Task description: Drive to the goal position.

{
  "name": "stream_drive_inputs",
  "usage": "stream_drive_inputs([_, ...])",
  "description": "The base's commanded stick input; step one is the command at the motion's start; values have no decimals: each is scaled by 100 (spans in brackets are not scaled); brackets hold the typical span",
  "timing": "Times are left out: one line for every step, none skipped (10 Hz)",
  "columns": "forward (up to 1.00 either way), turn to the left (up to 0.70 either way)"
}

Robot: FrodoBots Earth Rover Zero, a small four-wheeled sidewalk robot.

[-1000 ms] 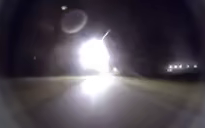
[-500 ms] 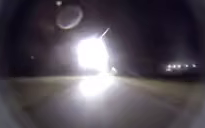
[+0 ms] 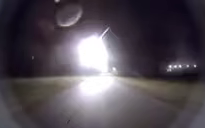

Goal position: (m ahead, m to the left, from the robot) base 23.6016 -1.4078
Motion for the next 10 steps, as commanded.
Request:
stream_drive_inputs([100, 5])
stream_drive_inputs([100, 5])
stream_drive_inputs([100, 5])
stream_drive_inputs([100, 6])
stream_drive_inputs([100, 8])
stream_drive_inputs([100, 8])
stream_drive_inputs([100, 8])
stream_drive_inputs([100, 8])
stream_drive_inputs([100, 9])
stream_drive_inputs([100, 11])
